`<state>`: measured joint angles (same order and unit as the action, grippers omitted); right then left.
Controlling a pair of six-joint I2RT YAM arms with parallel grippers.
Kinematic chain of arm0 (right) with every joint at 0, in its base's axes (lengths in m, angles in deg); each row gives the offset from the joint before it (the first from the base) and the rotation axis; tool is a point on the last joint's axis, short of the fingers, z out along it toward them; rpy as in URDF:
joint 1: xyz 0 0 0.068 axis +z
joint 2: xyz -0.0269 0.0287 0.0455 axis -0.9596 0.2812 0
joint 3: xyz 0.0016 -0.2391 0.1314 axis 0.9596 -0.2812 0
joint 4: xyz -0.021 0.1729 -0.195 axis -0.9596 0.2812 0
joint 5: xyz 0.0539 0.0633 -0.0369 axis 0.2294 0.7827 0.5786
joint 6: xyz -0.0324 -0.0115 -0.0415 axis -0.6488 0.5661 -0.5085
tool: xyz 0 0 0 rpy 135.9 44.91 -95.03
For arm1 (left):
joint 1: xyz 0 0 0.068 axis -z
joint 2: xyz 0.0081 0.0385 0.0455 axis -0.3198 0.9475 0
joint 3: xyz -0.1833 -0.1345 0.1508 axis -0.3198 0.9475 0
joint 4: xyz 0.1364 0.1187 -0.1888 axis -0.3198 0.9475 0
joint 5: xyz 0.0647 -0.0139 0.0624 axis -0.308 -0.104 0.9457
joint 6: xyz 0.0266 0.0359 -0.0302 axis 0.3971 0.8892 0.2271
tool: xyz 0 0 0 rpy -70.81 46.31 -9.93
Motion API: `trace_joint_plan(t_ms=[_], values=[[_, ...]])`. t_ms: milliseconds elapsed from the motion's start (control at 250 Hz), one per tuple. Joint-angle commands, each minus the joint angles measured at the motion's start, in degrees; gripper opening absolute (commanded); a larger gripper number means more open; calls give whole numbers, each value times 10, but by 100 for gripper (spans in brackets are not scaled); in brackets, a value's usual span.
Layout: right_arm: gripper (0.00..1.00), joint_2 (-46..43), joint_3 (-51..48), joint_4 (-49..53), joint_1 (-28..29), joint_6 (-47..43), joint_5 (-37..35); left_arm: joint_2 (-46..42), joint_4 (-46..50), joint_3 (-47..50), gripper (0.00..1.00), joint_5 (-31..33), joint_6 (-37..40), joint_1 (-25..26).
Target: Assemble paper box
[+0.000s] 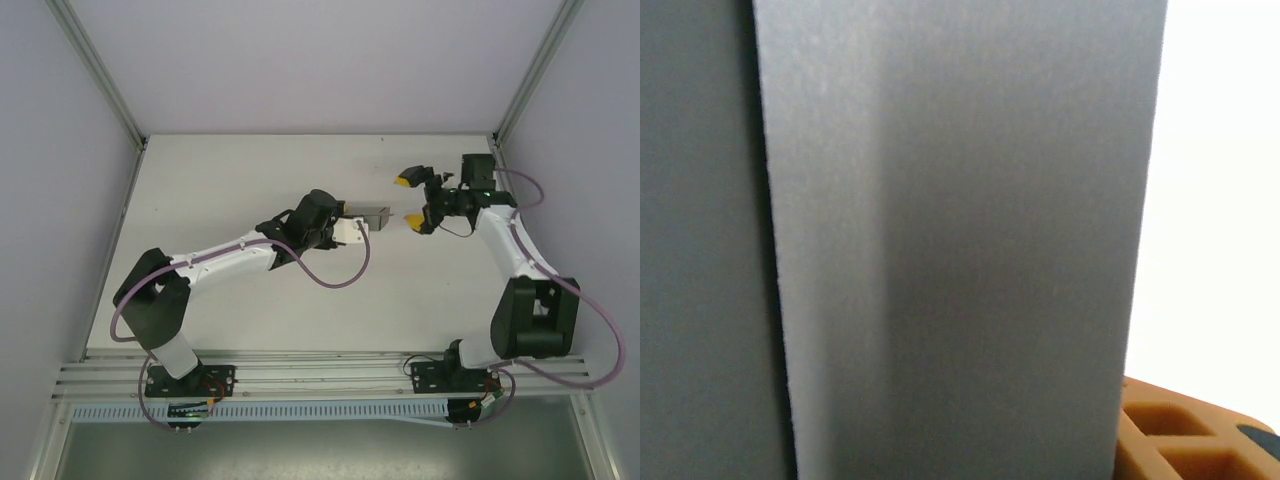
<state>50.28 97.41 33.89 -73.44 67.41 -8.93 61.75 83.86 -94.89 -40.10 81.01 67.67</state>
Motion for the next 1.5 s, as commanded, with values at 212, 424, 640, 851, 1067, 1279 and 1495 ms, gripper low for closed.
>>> trace_joint_plan(t_ms=[212,424,640,851,1067,1279,1495], values=[[99,-149,-114,-236,-6,-310,-70,2,320,-65,34,-160,-53,-36],[99,-113,-67,-106,53,-530,14,44,382,-94,36,-191,-63,-66],[98,-19,32,108,196,-773,-93,96,434,-141,37,-192,-66,-77],[86,77,97,186,225,-816,-129,131,449,-164,38,-192,-72,-83],[74,112,108,193,228,-835,-115,140,437,-157,39,-200,-75,-89],[56,131,116,158,241,-794,-120,148,431,-165,43,-191,-88,-89],[10,120,104,153,272,-760,-179,140,417,-165,43,-191,-99,-89]])
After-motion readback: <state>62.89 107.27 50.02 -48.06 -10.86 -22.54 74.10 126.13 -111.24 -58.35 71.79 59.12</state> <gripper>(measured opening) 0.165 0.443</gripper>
